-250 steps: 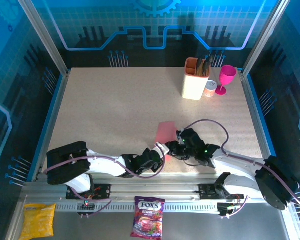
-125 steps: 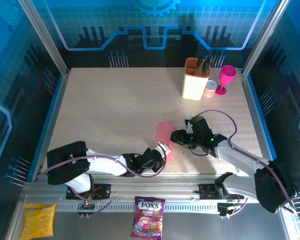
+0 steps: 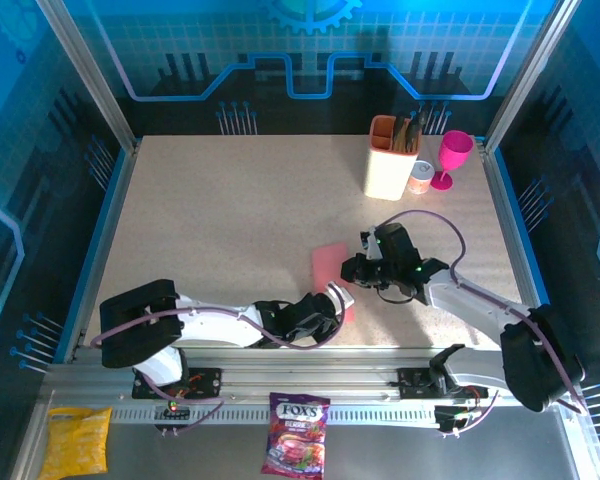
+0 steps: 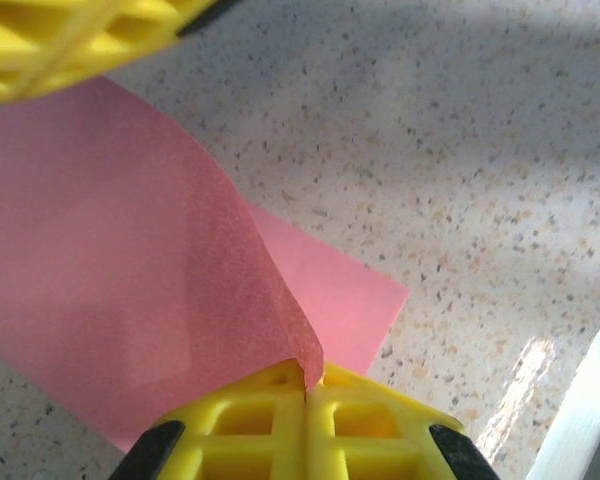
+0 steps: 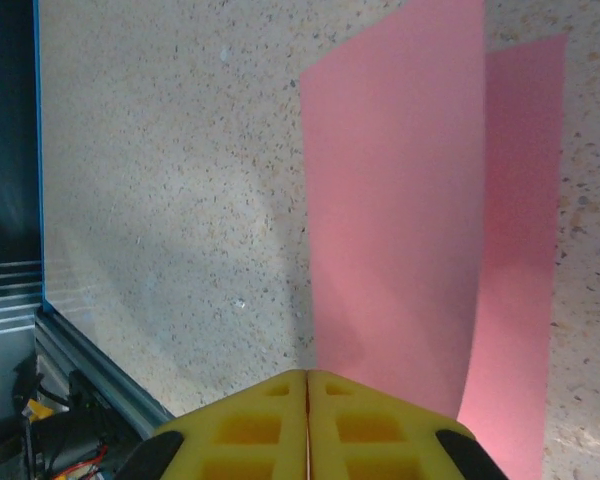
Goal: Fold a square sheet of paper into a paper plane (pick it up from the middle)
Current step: Fold the triangle a second time at the center of the table.
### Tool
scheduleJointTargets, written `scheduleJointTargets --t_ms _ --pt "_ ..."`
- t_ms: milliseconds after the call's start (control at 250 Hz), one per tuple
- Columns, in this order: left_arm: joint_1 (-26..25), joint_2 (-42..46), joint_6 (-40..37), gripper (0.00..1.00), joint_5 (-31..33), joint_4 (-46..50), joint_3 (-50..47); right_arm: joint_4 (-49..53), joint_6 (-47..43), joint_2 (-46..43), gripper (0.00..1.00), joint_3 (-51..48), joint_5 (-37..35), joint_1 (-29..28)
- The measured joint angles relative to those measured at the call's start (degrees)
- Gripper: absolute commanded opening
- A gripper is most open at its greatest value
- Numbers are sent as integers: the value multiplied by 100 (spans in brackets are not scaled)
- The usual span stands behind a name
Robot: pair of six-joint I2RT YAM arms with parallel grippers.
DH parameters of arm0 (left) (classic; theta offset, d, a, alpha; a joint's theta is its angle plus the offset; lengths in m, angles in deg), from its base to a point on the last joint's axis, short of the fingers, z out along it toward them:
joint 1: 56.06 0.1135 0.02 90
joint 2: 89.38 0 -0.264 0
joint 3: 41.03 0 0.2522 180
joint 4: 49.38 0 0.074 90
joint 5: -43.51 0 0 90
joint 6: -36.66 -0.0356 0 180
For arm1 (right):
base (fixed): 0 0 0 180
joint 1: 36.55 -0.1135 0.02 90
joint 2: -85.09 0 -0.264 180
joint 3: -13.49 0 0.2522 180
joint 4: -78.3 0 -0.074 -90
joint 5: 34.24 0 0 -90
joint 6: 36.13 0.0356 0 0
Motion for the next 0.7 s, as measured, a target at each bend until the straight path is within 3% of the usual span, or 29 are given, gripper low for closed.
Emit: scheduleJointTargets --t_ms 248,699 --pt "0 -59 -4 0 -81 142 4 -133 -326 960 0 505 341 0" --pt "33 -149 -195 0 -90 168 170 -286 -883 2457 0 772 595 232"
